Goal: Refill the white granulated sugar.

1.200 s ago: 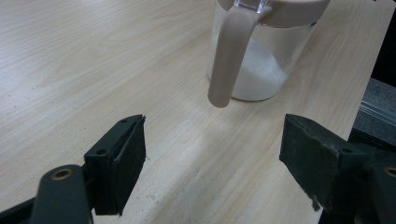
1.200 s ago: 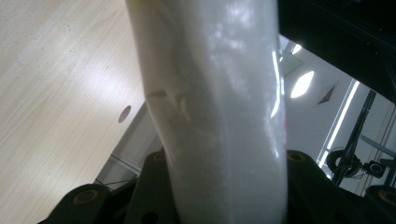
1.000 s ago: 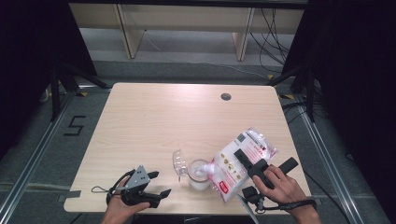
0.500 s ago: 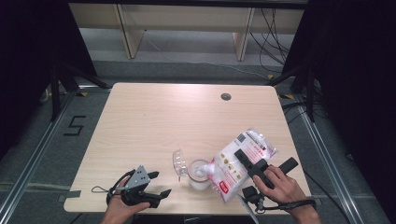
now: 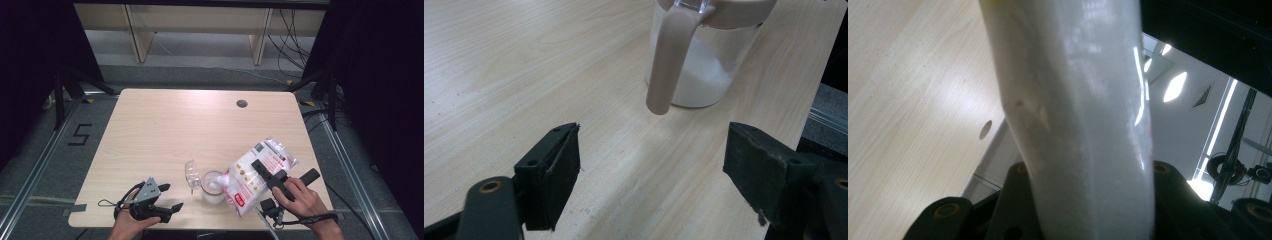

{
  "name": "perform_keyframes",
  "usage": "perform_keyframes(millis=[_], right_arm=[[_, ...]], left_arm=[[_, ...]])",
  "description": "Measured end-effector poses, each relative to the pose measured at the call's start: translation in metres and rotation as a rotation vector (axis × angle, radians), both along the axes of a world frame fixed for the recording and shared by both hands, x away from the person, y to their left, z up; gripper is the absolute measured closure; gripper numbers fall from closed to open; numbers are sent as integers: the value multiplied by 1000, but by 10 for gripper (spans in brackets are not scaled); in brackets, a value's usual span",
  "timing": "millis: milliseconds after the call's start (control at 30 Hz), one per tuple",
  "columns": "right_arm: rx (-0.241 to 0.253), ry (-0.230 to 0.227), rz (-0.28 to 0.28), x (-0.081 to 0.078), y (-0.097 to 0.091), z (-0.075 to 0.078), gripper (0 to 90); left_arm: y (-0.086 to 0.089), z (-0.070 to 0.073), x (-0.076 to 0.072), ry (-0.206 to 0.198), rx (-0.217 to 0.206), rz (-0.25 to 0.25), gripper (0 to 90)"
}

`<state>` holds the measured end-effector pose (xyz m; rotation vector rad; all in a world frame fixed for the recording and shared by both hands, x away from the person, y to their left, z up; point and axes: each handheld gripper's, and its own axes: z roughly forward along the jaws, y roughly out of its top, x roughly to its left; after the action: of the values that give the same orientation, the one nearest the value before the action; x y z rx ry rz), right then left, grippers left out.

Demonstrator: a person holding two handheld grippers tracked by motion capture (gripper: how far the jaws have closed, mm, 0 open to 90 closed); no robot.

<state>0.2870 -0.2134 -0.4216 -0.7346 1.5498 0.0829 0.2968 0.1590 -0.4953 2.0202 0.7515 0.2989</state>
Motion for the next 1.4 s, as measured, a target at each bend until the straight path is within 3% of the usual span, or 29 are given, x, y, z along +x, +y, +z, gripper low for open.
perform_keyframes(millis=[133, 267, 300, 367, 433, 533, 600, 633, 700, 733, 800, 867, 1100, 1133, 1167, 1300, 1367, 1400], right_arm=[[58, 33, 8, 2, -3, -1, 732], [79, 52, 6, 3, -4, -1, 733], [50, 62, -38, 0, -4, 2, 733], [50, 64, -33, 0, -3, 3, 733], [51, 68, -30, 0, -3, 2, 733], [61, 62, -7, 2, -4, 2, 734], [40, 63, -28, 2, -4, 2, 734], [57, 56, -29, 1, -5, 0, 734], [22, 56, -46, 1, -4, 1, 734], [18, 52, -48, 0, -4, 1, 734], [8, 44, -43, 0, -3, 1, 734], [-4, 45, -49, 0, -2, 1, 734], [15, 39, -33, 0, -2, 1, 734], [20, 41, -33, 0, -3, 1, 734], [25, 45, -30, 1, -3, 1, 734], [48, 79, -33, 2, -3, 1, 735], [48, 85, -39, 2, -4, 0, 735], [53, 84, -22, 3, -4, -1, 735]], left_arm=[[-1, 0, 0, 1, -12, 2, 222], [0, 0, 1, -1, 4, -2, 222], [0, 0, 1, 1, 7, -2, 222], [-2, -1, -1, 8, -29, 5, 222], [1, 0, 1, -12, 6, -13, 222], [0, 0, 0, -10, -3, -10, 222], [1, 0, 1, -15, 15, -16, 222], [0, 0, 1, -10, 5, -11, 222], [-2, -1, -1, 8, -22, 4, 222], [0, 0, 0, 1, 6, -3, 222], [-2, -1, -1, 5, -29, 6, 222], [-1, 0, 0, -8, -16, -8, 222], [-1, 0, 0, -7, -17, -7, 222], [0, 0, 1, -12, 7, -13, 222], [-1, 0, 0, -6, -12, -9, 222], [1, 0, 1, -13, 9, -15, 222], [-1, -1, 0, -9, -20, -9, 222], [1, 0, 1, -14, 12, -16, 222]])
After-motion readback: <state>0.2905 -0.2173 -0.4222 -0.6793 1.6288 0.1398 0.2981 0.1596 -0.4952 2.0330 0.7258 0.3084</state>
